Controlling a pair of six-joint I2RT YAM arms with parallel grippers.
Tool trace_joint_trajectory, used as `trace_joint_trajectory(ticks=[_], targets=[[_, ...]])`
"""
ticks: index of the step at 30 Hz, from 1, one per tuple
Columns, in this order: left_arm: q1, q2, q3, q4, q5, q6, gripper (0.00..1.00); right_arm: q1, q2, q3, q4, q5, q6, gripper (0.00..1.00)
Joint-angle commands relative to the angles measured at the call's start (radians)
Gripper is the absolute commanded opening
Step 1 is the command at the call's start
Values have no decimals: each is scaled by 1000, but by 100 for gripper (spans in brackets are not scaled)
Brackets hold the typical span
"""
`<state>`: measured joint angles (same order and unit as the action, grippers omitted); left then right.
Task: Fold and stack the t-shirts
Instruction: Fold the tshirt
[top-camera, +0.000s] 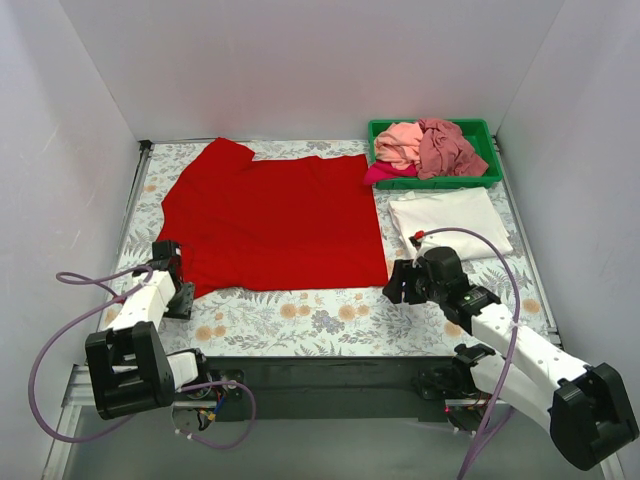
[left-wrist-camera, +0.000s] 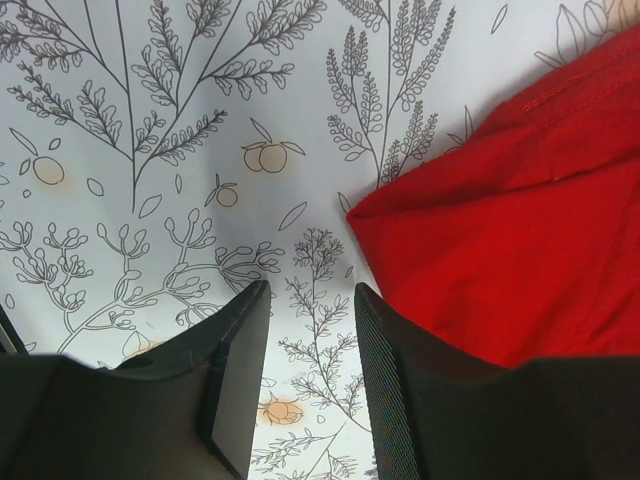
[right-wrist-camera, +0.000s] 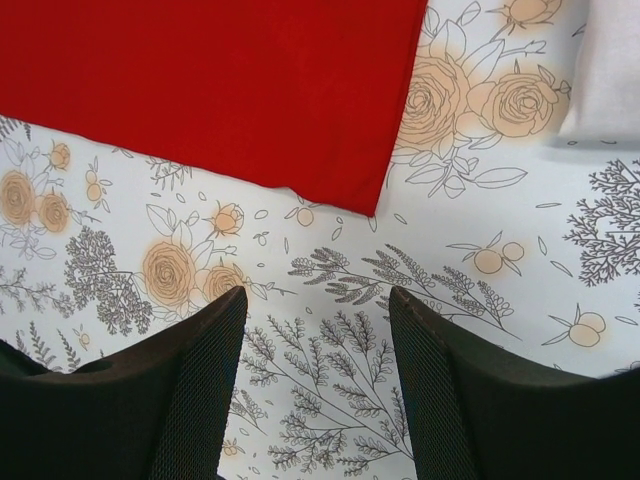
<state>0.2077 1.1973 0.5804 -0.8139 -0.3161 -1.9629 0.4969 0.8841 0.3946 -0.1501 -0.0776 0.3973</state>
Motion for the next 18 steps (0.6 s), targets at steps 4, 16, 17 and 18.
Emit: trace_joint_trajectory(ticks=[4,16,17,18], targets=[[10,12,-19,65,-31,-10,38,-4,47,59,-2,12,0,66],[36,-134,-20,100,-37,-1,59,-4,76,82,-3,32,-14,67],[36,-113,-28,129,-29,2,60,-6,82,84,-2,32,-17,67],[39,-101,-31,140,-23,7,60,-6,84,89,-3,33,-18,67]])
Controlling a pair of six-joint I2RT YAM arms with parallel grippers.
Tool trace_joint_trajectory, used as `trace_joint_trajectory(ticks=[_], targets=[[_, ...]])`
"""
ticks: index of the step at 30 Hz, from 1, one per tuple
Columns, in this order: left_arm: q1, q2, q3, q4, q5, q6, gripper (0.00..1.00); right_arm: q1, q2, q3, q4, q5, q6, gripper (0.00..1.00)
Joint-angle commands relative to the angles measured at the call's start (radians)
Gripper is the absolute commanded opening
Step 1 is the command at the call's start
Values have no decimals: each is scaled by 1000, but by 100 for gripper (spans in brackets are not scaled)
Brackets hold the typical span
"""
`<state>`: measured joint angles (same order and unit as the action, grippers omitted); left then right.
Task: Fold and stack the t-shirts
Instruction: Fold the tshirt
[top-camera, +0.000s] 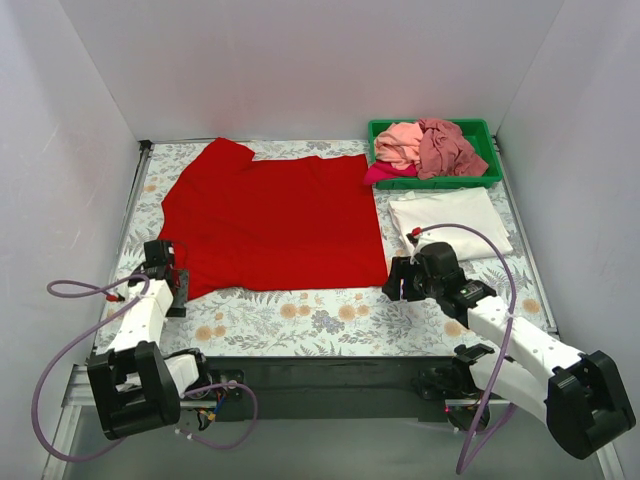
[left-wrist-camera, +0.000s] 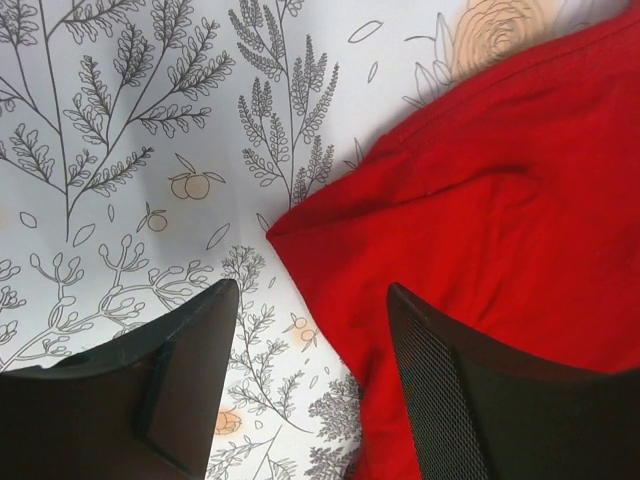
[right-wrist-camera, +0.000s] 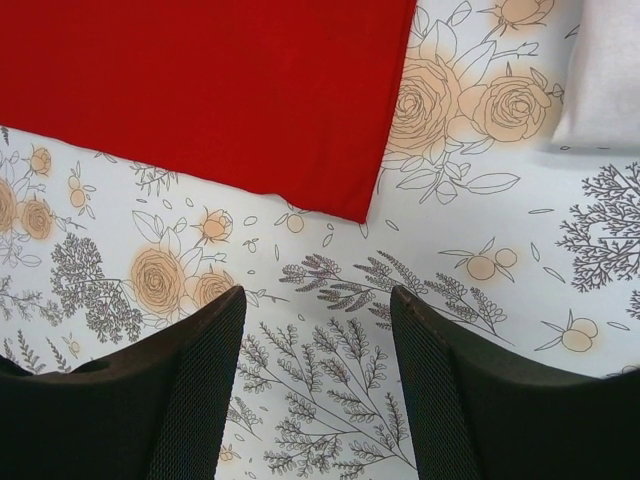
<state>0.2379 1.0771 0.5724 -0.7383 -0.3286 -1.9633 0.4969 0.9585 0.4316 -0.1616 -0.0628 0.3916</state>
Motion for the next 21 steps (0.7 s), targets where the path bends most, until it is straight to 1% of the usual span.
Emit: trace_joint_trajectory(ticks=[1,8,9,10,11,13,18,21], targets=[[8,38,-25,74,2,10,60,-6,14,53,8,18,-13,67],[9,190,-26,161,43,29,60,-4,55,58,10,20,-17,68],[9,201,-29,180,51,38,56,-4,60,59,8,18,-19,68],[9,216,-34,198,69,64,40,-6,69,64,10,18,-20,68],[9,222,-32,212,72,69,30,-6,74,65,10,18,-20,68],[9,237,-28,208,69,69,0,-4,86,71,13,15,-20,68],[9,247,-19,212,54,110,0,-4,124,94,33,-3,-20,68],[9,221,-17,194,54,112,0,-6,163,116,48,-23,0,68]])
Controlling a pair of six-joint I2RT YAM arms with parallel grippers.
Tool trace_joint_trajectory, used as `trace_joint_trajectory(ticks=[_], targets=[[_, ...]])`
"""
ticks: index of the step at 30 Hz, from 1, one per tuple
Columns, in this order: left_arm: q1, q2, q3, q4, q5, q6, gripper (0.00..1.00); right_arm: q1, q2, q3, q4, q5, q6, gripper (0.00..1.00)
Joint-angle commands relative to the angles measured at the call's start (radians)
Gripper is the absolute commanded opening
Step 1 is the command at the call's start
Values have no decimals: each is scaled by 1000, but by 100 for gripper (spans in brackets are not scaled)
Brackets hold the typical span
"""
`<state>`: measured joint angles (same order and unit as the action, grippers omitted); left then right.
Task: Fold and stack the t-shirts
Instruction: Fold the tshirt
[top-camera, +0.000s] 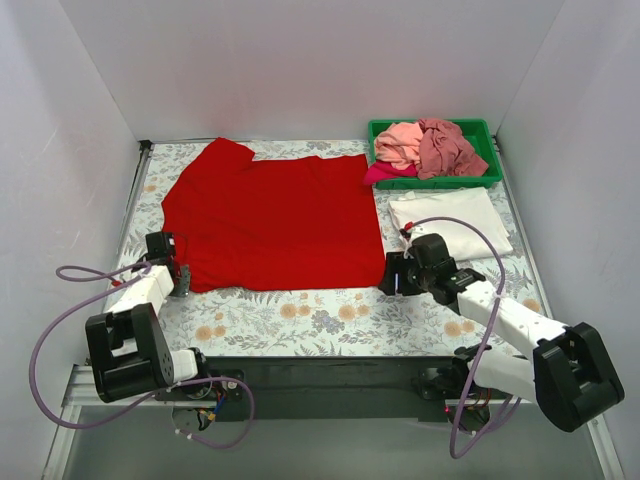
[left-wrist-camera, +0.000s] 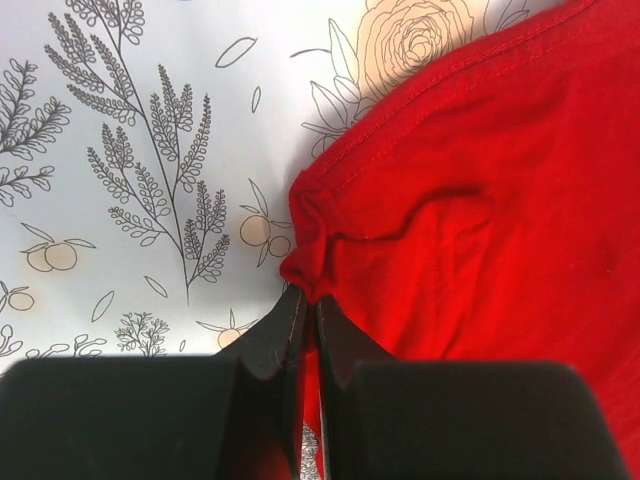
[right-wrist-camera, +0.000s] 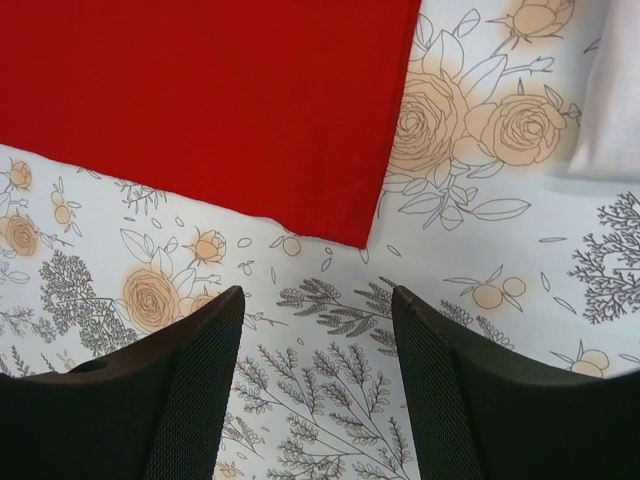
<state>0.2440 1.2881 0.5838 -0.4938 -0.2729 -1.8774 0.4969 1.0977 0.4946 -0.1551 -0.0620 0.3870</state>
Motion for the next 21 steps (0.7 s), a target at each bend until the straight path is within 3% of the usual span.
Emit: trace_joint_trajectory(ticks=[1,12,17,18,20,21], targets=[[3,-2,-27,-61,0,23,0,-6,43,58,48,-32,12,67],[3,-174,-19,-200,-6,-42,0,0,197,81,118,16,81,57],[3,-205,-4,-261,-15,-63,0,5,257,93,126,31,95,46],[3,-208,-1,-267,-11,-65,0,5,264,94,127,30,95,36],[3,-220,4,-290,-9,-74,0,8,264,93,127,24,96,26],[3,-228,4,-298,-9,-77,0,9,258,90,127,24,101,12]])
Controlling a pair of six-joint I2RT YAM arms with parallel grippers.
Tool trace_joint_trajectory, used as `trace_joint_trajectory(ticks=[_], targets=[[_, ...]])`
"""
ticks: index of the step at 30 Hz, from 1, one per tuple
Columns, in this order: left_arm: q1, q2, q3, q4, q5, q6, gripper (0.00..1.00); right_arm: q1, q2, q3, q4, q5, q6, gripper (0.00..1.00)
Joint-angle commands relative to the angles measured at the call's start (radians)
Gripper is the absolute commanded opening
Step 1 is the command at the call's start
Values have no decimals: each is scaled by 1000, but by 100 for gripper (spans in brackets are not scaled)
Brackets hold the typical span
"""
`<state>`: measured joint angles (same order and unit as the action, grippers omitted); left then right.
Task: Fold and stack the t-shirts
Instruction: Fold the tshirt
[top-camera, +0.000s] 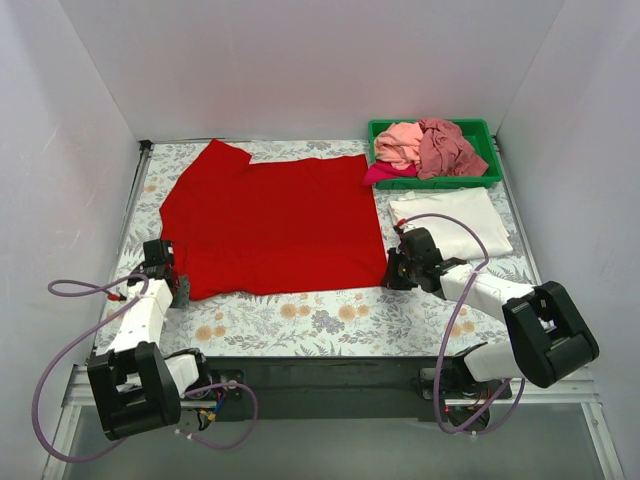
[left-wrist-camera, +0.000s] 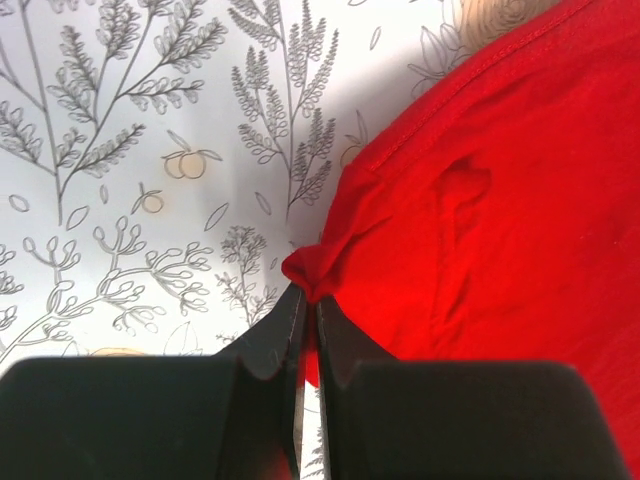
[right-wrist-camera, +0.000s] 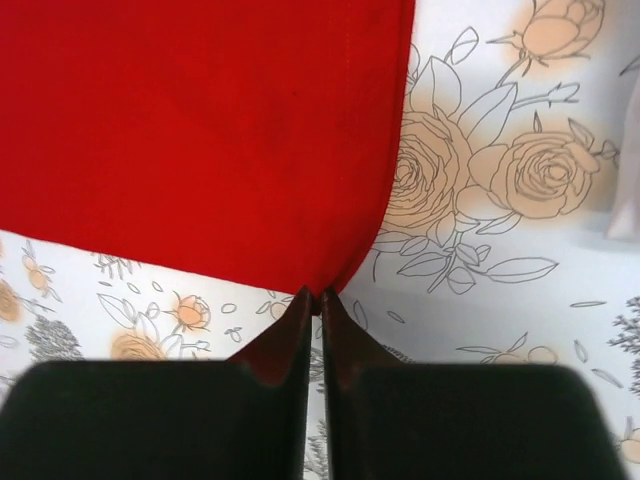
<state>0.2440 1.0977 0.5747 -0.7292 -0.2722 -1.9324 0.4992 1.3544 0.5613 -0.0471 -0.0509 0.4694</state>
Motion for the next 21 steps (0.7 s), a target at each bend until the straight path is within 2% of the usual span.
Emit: trace_joint_trajectory(ticks=[1,2,9,17,21], targets=[[3,-51,8,-71,-9,-25,0,9,-3,19,20,17,24,5],[3,-58,8,-76,-7,-27,0,9,-12,9,21,25,28,1],[3,-157,27,-180,-15,-56,0,9,-173,-54,7,34,18,1],[3,-380,47,-306,17,-79,0,15,-484,-116,-154,-20,26,1],[3,-438,83,-340,4,-79,0,15,-563,-104,-206,-43,26,1]])
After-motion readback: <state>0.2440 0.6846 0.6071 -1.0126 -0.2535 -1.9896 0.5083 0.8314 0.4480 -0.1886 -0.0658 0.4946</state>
